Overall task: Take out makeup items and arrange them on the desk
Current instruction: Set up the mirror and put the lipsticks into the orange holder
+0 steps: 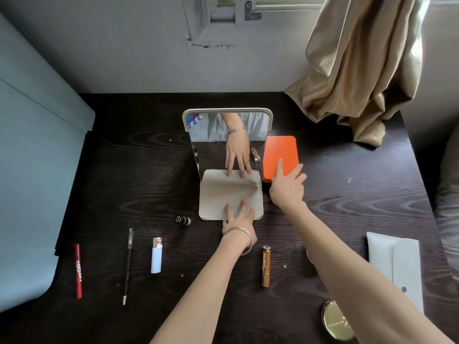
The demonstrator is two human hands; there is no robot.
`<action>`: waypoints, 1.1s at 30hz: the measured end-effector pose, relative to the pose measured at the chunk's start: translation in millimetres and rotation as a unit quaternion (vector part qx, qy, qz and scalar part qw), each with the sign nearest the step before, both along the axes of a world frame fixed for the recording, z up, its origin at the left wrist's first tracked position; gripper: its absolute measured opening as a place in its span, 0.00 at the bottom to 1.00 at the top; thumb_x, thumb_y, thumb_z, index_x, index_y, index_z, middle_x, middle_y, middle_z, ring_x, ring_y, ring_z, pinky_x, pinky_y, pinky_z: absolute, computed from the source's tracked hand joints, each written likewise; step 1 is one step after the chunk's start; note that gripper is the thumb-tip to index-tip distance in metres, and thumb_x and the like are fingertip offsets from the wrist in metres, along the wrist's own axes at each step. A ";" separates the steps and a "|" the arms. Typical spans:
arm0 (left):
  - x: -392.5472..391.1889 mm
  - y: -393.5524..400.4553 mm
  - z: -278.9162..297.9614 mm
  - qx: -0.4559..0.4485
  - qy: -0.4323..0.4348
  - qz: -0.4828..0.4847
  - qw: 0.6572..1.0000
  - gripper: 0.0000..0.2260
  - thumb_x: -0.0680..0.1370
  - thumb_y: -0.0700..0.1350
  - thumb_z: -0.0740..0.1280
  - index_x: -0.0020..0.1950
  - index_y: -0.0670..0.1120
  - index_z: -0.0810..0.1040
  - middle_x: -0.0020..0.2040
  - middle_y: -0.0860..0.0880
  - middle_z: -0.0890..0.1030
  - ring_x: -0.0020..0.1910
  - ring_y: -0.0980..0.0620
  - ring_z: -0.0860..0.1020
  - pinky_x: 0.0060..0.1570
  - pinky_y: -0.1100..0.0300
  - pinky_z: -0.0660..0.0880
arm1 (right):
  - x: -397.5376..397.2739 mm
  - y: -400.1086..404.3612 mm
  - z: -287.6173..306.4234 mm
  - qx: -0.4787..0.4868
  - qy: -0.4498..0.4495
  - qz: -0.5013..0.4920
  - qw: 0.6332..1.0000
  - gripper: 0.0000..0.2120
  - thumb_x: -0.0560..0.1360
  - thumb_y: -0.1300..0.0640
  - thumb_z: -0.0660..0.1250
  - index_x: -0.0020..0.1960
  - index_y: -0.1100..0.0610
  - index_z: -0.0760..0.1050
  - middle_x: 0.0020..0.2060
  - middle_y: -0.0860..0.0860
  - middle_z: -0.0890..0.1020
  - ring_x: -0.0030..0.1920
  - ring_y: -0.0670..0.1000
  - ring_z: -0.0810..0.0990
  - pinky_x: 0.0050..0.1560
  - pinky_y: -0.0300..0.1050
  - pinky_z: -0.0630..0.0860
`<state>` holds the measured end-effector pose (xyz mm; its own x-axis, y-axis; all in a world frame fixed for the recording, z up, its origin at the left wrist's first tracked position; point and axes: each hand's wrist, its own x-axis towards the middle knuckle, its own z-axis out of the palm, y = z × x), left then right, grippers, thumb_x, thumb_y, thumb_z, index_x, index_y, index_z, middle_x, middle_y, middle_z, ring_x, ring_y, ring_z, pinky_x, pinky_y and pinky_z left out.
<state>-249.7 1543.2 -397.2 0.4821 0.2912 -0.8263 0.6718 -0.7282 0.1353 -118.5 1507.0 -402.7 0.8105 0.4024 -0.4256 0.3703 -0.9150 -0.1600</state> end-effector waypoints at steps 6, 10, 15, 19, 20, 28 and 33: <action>-0.7 -0.5 1.0 -0.003 -0.005 0.004 1.000 0.34 0.78 0.42 0.59 0.77 0.54 0.41 0.76 0.54 0.34 0.74 0.37 0.34 0.72 0.45 0.54 | -0.7 -0.3 -1.4 -0.021 -0.011 0.015 1.000 0.31 0.81 0.53 0.55 0.77 0.52 0.40 0.73 0.70 0.44 0.68 0.69 0.57 0.64 0.59 0.64; -1.1 -0.8 -0.9 0.000 -0.003 0.000 1.000 0.34 0.78 0.42 0.58 0.77 0.54 0.40 0.76 0.54 0.35 0.74 0.36 0.34 0.73 0.46 0.53 | -5.6 10.9 2.3 -0.027 -0.016 -0.004 1.000 0.40 0.77 0.40 0.59 0.77 0.56 0.42 0.74 0.68 0.41 0.73 0.70 0.48 0.66 0.67 0.58; -0.9 1.6 -4.2 -0.005 -0.002 -0.017 1.000 0.34 0.78 0.42 0.58 0.77 0.54 0.39 0.77 0.53 0.35 0.73 0.35 0.34 0.74 0.44 0.49 | 4.6 22.8 9.3 -0.027 0.006 -0.024 0.999 0.49 0.72 0.36 0.65 0.76 0.63 0.43 0.74 0.68 0.40 0.73 0.72 0.44 0.67 0.72 0.54; -2.7 -1.0 -4.4 0.007 -0.015 -0.008 1.000 0.34 0.78 0.41 0.58 0.77 0.53 0.40 0.76 0.53 0.34 0.74 0.36 0.34 0.74 0.46 0.53 | 30.4 0.4 10.4 -0.019 0.017 -0.043 0.999 0.47 0.71 0.39 0.68 0.75 0.61 0.47 0.74 0.67 0.43 0.73 0.72 0.46 0.67 0.71 0.56; -3.4 -1.6 -4.0 0.005 -0.019 -0.005 1.000 0.34 0.78 0.40 0.58 0.77 0.53 0.40 0.76 0.53 0.34 0.74 0.36 0.34 0.73 0.46 0.53 | 36.6 -7.2 10.0 -0.016 0.015 -0.052 0.998 0.45 0.71 0.39 0.67 0.74 0.60 0.49 0.74 0.67 0.44 0.72 0.71 0.48 0.67 0.71 0.57; -3.8 -1.9 -3.5 0.007 -0.014 -0.012 1.000 0.34 0.78 0.38 0.56 0.77 0.53 0.39 0.76 0.53 0.33 0.74 0.36 0.34 0.72 0.48 0.56 | 58.6 -12.7 15.7 -0.040 0.045 -0.042 0.997 0.38 0.72 0.59 0.65 0.74 0.58 0.46 0.75 0.55 0.47 0.73 0.67 0.47 0.67 0.71 0.57; -3.7 -2.1 -5.6 0.011 -0.014 -0.018 1.000 0.34 0.78 0.38 0.56 0.77 0.53 0.39 0.76 0.52 0.32 0.74 0.36 0.34 0.72 0.47 0.55 | 60.2 -14.2 7.6 -0.025 -0.043 0.047 0.998 0.33 0.71 0.68 0.64 0.72 0.56 0.54 0.76 0.54 0.46 0.74 0.69 0.41 0.70 0.70 0.50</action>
